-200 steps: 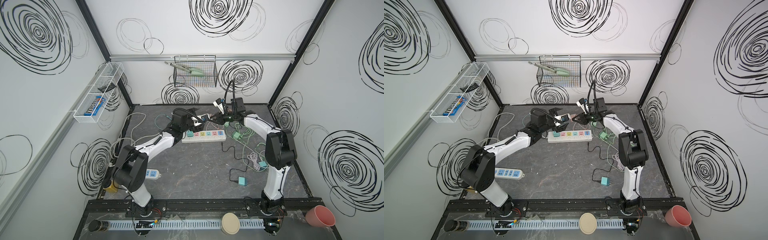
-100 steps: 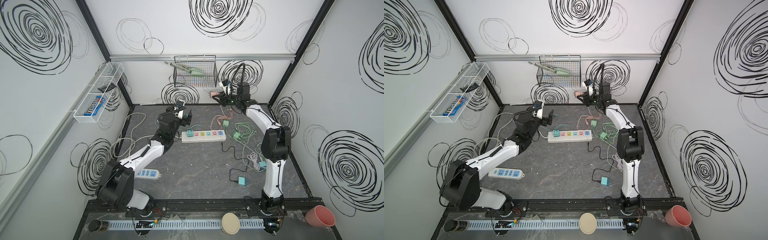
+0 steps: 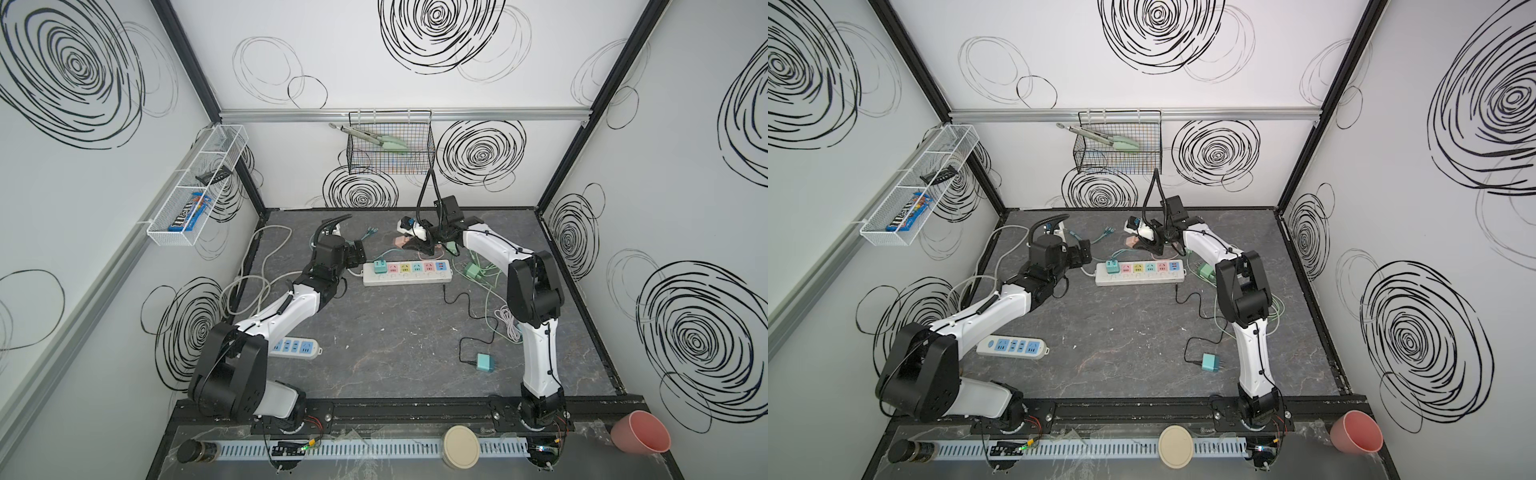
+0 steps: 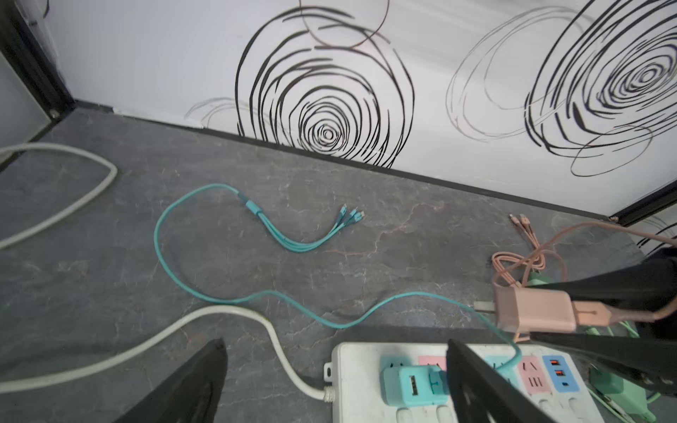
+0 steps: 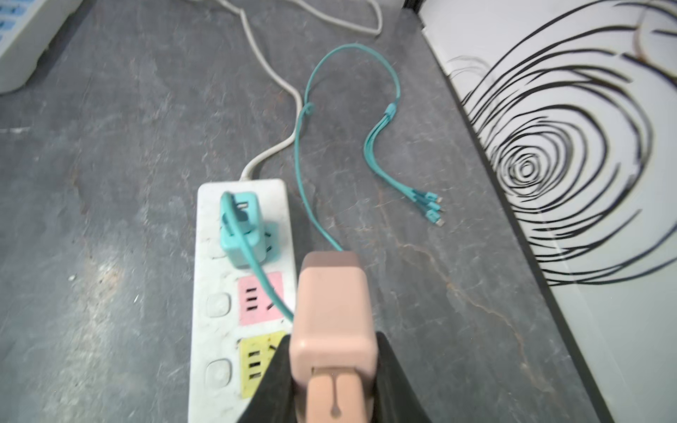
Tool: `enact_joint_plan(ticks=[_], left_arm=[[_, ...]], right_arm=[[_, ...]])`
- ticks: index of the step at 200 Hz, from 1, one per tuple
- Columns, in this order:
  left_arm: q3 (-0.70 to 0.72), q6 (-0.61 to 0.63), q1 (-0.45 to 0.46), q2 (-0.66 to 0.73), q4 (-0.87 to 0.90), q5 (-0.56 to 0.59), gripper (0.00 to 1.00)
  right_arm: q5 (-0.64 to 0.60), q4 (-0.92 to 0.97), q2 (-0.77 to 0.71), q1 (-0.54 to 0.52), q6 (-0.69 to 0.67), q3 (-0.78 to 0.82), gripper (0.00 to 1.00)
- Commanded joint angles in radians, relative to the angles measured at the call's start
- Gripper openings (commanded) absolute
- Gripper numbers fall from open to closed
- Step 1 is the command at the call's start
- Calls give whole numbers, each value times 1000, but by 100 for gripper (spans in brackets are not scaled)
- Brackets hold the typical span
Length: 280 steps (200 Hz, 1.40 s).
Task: Insert plugs into power strip
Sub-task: Move the socket to the center of the table.
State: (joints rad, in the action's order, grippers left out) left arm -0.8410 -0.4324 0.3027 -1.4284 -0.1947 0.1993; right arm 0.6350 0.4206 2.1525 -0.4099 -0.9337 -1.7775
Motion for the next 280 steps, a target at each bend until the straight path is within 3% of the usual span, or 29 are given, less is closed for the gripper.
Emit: enact_joint_plan(ticks=[1, 49, 61, 76, 107, 149, 188, 217, 280], left_arm=[[46, -127, -29, 55, 15, -39, 96], [179, -207, -82, 170, 53, -94, 96], [195, -212, -91, 185, 68, -108, 96], [201, -209, -91, 189, 88, -121, 96], [190, -230, -86, 170, 106, -164, 96], [139, -272, -82, 154, 148, -168, 96], [107, -308, -58, 118, 121, -215, 96], [89, -308, -54, 96, 136, -218, 96], [142, -319, -106, 140, 132, -229, 96]], right_arm=[[-38, 167, 7, -8, -189, -46, 0], [-141, 259, 27, -41, -224, -85, 0], [-205, 264, 24, -51, -224, -96, 0], [-315, 243, 15, -61, -127, -105, 0], [-447, 262, -26, -57, -125, -89, 0], [-494, 227, -126, -52, -141, 82, 0], [-447, 265, -140, -89, -151, 135, 0], [-423, 231, -111, -148, -155, 129, 0], [-569, 187, -4, -266, -186, 34, 0]])
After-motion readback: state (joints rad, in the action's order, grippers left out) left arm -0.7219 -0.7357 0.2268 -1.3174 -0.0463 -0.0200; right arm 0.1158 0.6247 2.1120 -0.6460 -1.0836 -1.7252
